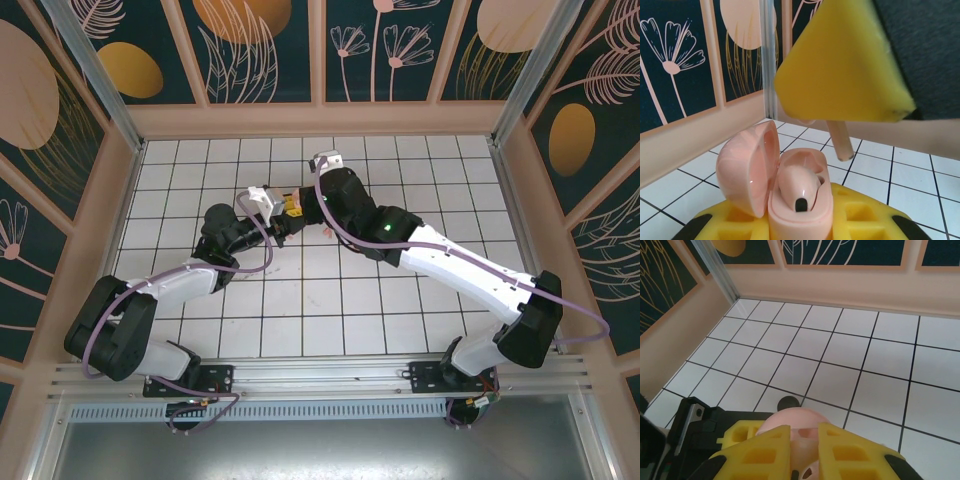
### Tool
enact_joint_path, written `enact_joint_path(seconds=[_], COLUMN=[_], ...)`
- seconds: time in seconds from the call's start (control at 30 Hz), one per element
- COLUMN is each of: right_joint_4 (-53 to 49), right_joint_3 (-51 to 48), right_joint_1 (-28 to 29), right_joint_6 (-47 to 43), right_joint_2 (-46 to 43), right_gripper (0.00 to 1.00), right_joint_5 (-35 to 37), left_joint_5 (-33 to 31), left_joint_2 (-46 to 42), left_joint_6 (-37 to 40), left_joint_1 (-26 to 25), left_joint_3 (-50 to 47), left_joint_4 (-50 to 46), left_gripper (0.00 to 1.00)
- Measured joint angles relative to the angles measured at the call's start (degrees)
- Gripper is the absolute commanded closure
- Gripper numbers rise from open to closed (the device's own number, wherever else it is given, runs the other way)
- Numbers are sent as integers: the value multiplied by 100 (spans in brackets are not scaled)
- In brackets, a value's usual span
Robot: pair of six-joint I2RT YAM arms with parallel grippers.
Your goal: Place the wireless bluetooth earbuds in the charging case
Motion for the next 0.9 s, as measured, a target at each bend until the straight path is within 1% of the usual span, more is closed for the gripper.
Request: enact_joint_path(seconds=[0.57, 0.9], right_joint_4=[269, 551], right_joint_3=[-157, -439], right_joint_1=[-50, -31], right_joint_6=[24, 22], right_joint_2=[-2, -68], right_gripper=[84, 85], right_joint_5=[66, 173], left_joint_5=[122, 118], left_joint_2=[-83, -83], left_joint_6=[-68, -173], left_joint_1=[-37, -37], left_joint_3=[0, 0], left_joint_4=[0, -92], left_gripper=[100, 100])
